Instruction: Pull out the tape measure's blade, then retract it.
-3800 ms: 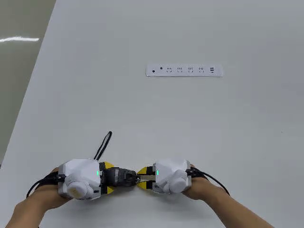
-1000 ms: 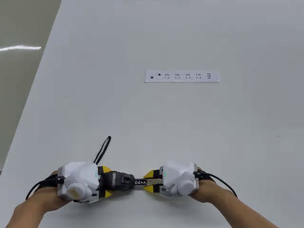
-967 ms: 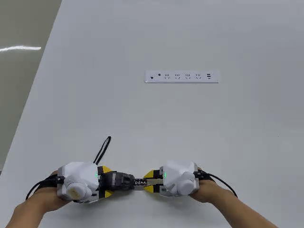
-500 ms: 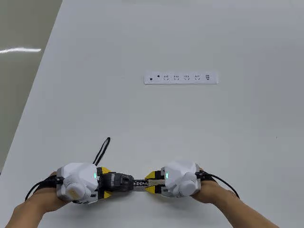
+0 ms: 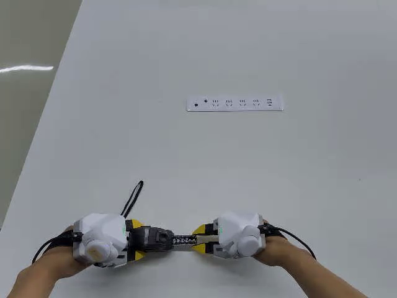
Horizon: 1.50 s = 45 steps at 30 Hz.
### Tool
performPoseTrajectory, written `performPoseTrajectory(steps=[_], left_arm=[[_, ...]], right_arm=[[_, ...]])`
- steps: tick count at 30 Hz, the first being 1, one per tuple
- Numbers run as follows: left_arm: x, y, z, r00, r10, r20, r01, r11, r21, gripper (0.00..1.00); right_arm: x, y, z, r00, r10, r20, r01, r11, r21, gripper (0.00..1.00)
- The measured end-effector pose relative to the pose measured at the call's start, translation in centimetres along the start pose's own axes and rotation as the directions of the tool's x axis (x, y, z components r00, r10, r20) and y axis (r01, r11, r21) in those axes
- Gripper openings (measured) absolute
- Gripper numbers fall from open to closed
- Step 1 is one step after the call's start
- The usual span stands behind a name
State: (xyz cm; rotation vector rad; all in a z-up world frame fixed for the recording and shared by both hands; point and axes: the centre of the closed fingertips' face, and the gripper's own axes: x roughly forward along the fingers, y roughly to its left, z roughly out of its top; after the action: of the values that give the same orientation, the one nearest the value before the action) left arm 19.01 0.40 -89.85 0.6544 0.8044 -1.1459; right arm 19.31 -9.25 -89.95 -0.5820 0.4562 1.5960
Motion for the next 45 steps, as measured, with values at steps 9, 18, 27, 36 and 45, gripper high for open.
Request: performPoseTrajectory(steps=[9, 18, 27, 36, 45], left_arm=[[0.0, 0.0, 0.0, 1.0, 0.001, -0.002, -0.001, 1.0, -0.001, 0.29], [0.0, 0.0, 0.0, 1.0, 0.001, -0.003, -0.001, 1.0, -0.003, 0.29], [0.0, 0.0, -0.1, 1.0, 0.002, -0.003, -0.002, 1.0, -0.006, 0.29], [0.0, 0.0, 0.0, 1.0, 0.004, -0.005, -0.004, 1.0, -0.009, 0.29], [0.0, 0.0, 0.0, 1.0, 0.005, -0.007, -0.005, 1.0, -0.011, 0.29]], right_arm=[[-0.5, 0.0, -0.2, 1.0, -0.001, -0.004, 0.001, 1.0, -0.009, 0.11], [-0.9, -0.1, -0.6, 1.0, -0.001, -0.008, 0.001, 1.0, -0.011, 0.1], [-1.2, -0.2, -0.8, 1.0, -0.001, -0.009, 0.001, 1.0, -0.007, 0.1], [-1.6, -0.2, -1.1, 0.9999, 0.001, -0.01, -0.001, 1.0, -0.008, 0.1], [-2.0, -0.2, -1.4, 0.9999, 0.002, -0.013, -0.002, 1.0, -0.004, 0.1]])
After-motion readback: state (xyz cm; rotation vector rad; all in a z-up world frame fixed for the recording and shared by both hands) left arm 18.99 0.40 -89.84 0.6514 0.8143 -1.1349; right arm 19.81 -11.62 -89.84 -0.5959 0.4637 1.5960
